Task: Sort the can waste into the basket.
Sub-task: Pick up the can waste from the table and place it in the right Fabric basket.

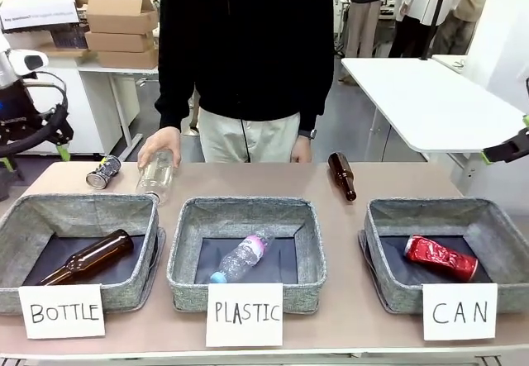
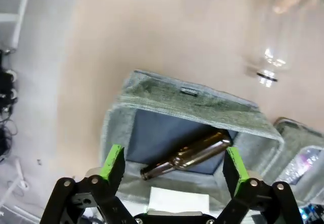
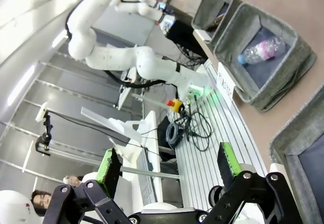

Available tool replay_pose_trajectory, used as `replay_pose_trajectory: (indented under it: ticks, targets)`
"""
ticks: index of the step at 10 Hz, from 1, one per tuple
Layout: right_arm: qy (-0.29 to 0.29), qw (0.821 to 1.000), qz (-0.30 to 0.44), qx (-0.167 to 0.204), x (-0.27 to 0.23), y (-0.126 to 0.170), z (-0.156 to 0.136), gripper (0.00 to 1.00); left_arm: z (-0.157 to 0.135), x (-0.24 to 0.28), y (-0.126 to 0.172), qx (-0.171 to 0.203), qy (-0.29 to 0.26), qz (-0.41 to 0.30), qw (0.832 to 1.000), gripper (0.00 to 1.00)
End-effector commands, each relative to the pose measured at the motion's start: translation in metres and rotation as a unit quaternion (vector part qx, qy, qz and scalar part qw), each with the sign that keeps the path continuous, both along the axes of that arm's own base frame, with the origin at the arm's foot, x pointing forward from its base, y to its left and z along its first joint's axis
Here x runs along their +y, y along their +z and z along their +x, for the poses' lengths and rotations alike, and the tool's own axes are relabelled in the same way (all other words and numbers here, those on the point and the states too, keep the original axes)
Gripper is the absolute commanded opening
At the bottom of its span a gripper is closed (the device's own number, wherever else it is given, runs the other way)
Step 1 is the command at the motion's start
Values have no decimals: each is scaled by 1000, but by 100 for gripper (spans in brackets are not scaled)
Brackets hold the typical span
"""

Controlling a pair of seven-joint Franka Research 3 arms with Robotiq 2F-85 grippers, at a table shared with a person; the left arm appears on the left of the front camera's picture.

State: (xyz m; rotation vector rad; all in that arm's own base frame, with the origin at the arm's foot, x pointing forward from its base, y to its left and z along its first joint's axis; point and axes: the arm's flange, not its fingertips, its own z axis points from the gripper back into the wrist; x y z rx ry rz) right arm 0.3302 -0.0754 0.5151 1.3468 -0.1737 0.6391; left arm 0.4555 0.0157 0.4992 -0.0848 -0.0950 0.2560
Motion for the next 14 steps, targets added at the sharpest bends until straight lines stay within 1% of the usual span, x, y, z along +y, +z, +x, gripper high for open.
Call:
replay_pose_trajectory:
  ticks: [1, 2, 3, 4, 5, 7, 8, 9, 10, 12, 13, 14]
  targets:
    - [1, 1000, -4, -12, 0, -2, -1, 100, 3, 8, -2, 8, 8, 14, 1000, 100]
    - [1, 1000, -4, -12, 0, -2, -1, 100, 25, 5, -6, 34, -60, 64, 996, 100]
    - [1, 1000, -4, -12, 0, -2, -1, 100, 57, 11, -12, 54, -115, 73, 989, 100]
    - [1, 1000, -4, -12, 0, -2, -1, 100, 94, 13, -24, 52, -172, 92, 979, 100]
    - [1, 1000, -4, -12, 0, -2, -1, 100, 117, 6, -35, 29, -234, 107, 966, 100]
    - [1, 1000, -4, -12, 0, -2, -1, 100, 160, 5, -57, 52, -247, 95, 963, 100]
    - [1, 1000, -4, -12, 0, -2, -1, 100, 177, 9, -71, 46, -262, 70, 962, 100]
    - [1, 1000, -4, -12, 0, -2, -1, 100, 190, 12, -84, 43, -249, 47, 966, 100]
    - [1, 1000, -4, -12, 0, -2, -1, 100, 198, 13, -100, 42, -221, 26, 974, 100]
    - [1, 1000, -4, -12, 0, -2, -1, 100, 208, 13, -138, 42, -200, -25, 979, 100]
    - [1, 1000, -4, -12, 0, -2, -1, 100, 211, 13, -149, 48, -197, -33, 979, 100]
    - [1, 1000, -4, -12, 0, -2, -1, 100, 213, 13, -159, 51, -190, -23, 980, 100]
